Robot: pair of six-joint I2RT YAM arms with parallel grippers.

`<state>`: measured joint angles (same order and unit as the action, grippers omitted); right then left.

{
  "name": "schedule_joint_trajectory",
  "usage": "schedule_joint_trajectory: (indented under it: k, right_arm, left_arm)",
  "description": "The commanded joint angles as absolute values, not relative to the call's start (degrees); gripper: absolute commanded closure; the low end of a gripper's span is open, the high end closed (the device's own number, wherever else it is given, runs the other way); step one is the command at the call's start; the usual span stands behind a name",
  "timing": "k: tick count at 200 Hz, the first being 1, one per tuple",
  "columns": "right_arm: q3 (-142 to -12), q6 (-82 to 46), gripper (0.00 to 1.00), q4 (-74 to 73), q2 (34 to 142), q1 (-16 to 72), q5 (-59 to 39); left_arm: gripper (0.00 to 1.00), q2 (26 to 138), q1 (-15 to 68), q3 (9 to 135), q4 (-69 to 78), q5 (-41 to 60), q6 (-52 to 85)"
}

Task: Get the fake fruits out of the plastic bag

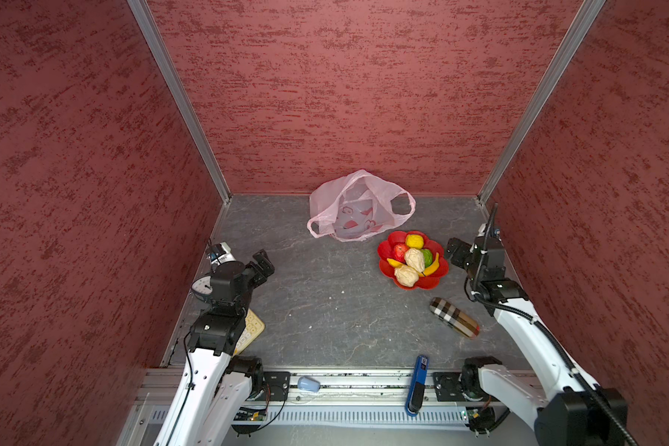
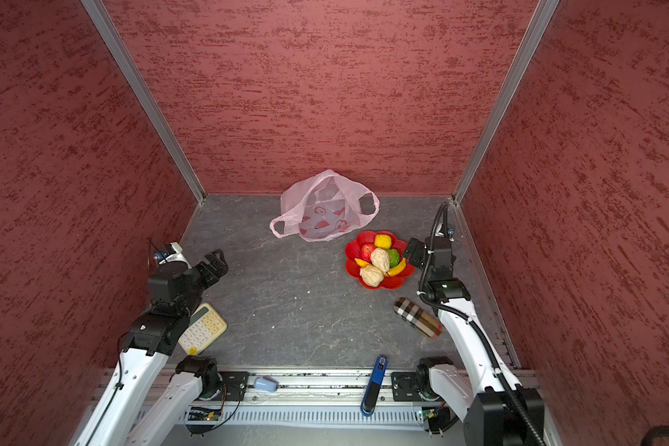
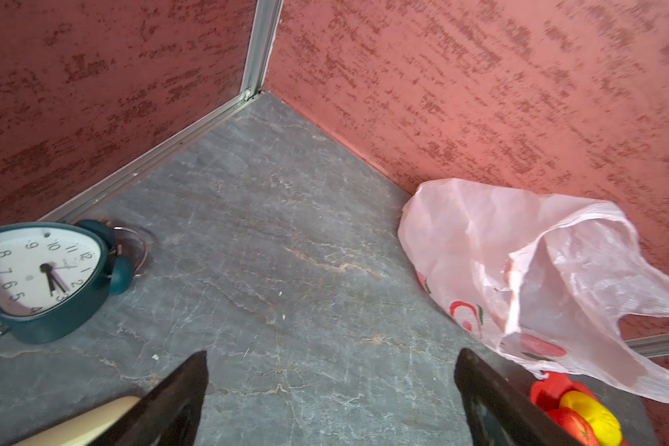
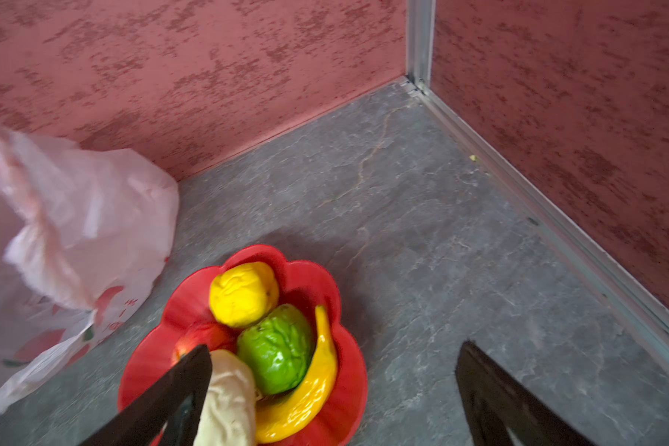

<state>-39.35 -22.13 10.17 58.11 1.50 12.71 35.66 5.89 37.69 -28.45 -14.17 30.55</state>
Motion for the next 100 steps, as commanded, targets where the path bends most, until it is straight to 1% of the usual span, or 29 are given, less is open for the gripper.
schedule_joint_trajectory:
  k: [1, 25, 44, 57, 65, 69, 73, 75, 76, 82, 86, 94, 100]
  right_arm:
    - [-37.18, -22.76, 0.01, -0.47, 59.65, -2.52, 12.95]
    - [-37.09, -22.41, 0.01, -2.2, 62.86, -5.55, 14.79]
    - [-38.51, -23.15, 0.01, -0.64, 66.66, -8.13, 13.37]
    - [-39.99, -23.29, 0.07, 0.66, 70.13, -9.33, 9.91]
    - [-41.49, -23.33, 0.14, 2.08, 72.75, -9.49, 8.82]
    - [-42.26, -23.22, 0.2, 2.79, 74.07, -9.56, 8.32]
    - [-42.94, -23.2, 0.28, 3.24, 75.35, -9.5, 7.6]
    - [-43.38, -23.16, 0.36, 3.54, 76.27, -9.56, 7.29]
    - [-43.38, -23.16, 0.36, 3.54, 76.27, -9.56, 7.29]
    - [-44.0, -23.15, 0.52, 3.92, 77.78, -9.51, 6.69]
    - [-44.32, -23.33, 0.59, 4.0, 78.73, -9.5, 6.53]
    - [-44.88, -23.47, 0.68, 3.93, 80.34, -9.54, 6.66]
    - [-45.26, -23.34, 0.72, 3.8, 81.18, -9.56, 6.84]
  left_arm:
    - [0.01, 38.92, 3.81, 35.94, -24.29, -14.48, 28.77]
    - [0.01, 44.5, 2.32, 35.69, -20.88, -12.39, 26.71]
    - [0.01, 47.13, 2.01, 35.65, -18.84, -11.41, 25.9]
    - [0.01, 47.83, 1.78, 35.27, -17.08, -10.74, 25.59]
    - [0.01, 47.84, 1.78, 35.01, -16.25, -10.35, 25.55]
    - [0.01, 47.89, 1.72, 34.92, -15.94, -10.15, 25.55]
    - [0.01, 47.83, 1.65, 34.86, -15.62, -9.97, 25.49]
    - [0.01, 47.77, 1.67, 34.84, -15.6, -9.83, 25.49]
    - [0.01, 47.79, 1.62, 34.82, -15.53, -9.75, 25.49]
    - [0.01, 47.74, 1.45, 34.9, -15.26, -9.4, 25.41]
    - [0.01, 47.64, 1.41, 34.98, -15.21, -9.07, 25.36]
    - [0.01, 47.56, 1.28, 35.35, -15.45, -8.54, 25.23]
    - [0.01, 47.49, 1.24, 35.57, -15.83, -8.21, 25.22]
